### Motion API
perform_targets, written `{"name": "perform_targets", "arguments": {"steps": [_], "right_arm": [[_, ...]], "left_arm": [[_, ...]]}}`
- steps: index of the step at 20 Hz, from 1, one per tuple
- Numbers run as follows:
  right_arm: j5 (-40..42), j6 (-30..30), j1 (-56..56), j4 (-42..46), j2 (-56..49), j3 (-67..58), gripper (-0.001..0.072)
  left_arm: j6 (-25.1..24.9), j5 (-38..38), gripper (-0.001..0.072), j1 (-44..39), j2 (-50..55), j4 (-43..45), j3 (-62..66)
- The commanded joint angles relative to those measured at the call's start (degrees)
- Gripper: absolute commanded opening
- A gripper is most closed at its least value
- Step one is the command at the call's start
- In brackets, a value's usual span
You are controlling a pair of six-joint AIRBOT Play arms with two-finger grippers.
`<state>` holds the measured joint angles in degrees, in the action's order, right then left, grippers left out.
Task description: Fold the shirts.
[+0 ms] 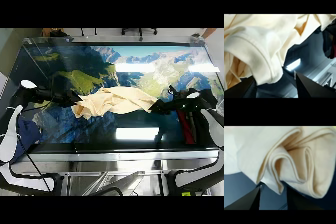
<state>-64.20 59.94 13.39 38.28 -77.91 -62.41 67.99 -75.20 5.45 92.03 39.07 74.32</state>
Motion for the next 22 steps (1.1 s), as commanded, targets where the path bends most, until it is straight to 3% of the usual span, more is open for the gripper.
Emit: {"name": "perform_targets", "arguments": {"steps": [1, 3, 4, 5, 6, 7, 8, 10, 13, 15, 18, 22], "right_arm": [[3.3, -1.7, -1.4, -4.1, -0.2, 0.2, 0.0360], [4.0, -1.6, -2.6, -4.3, -0.6, 0.2, 0.0345], [3.8, -1.7, -3.1, -4.5, -0.9, 0.2, 0.0193], [3.8, -1.7, -3.7, -4.5, -1.0, 0.2, 0.0110], [3.8, -1.7, -4.4, -4.5, -0.9, 0.2, 0.0102], [3.6, -1.7, -4.8, -4.5, -0.6, 0.1, 0.0024], [2.9, -1.7, -4.9, -4.8, 0.2, 0.1, 0.0023], [-2.2, -1.7, -4.3, -8.0, 3.2, -0.9, 0.0023], [-11.3, -3.9, 0.1, -16.3, 12.5, -8.5, 0.0022], [-12.8, -4.3, 5.6, -23.2, 19.6, -18.3, 0.0022], [-12.6, -4.2, 15.8, -29.6, 29.0, -36.1, 0.0022], [-8.4, -4.2, 22.2, -25.6, 36.0, -55.3, 0.0022]], "left_arm": [[0.7, 0.2, 0.0486, -0.2, 0.5, 0.5, 1.3], [0.7, 0.3, 0.0487, -0.5, 2.2, 0.4, 1.3], [0.9, 0.4, 0.0487, -0.9, 3.3, 0.3, 1.3], [0.9, 0.6, 0.0486, -1.4, 4.3, 0.3, 1.3], [0.9, 0.9, 0.0402, -1.7, 5.3, 0.3, 1.3], [0.9, 1.7, 0.0150, -1.7, 6.1, 0.3, 1.4], [0.7, 2.7, 0.0016, -2.0, 6.4, -0.6, 1.4], [-0.5, 2.8, 0.0014, -2.0, 4.6, -7.4, 1.4], [-3.4, -2.7, 0.0012, -1.6, -5.2, -17.5, 5.7], [-1.8, -4.5, 0.0012, -0.6, -14.1, -18.2, 12.9], [0.5, -0.3, 0.0013, 4.7, -30.5, -18.1, 27.2], [0.7, 4.8, 0.0014, 20.2, -46.9, -12.6, 44.2]]}}
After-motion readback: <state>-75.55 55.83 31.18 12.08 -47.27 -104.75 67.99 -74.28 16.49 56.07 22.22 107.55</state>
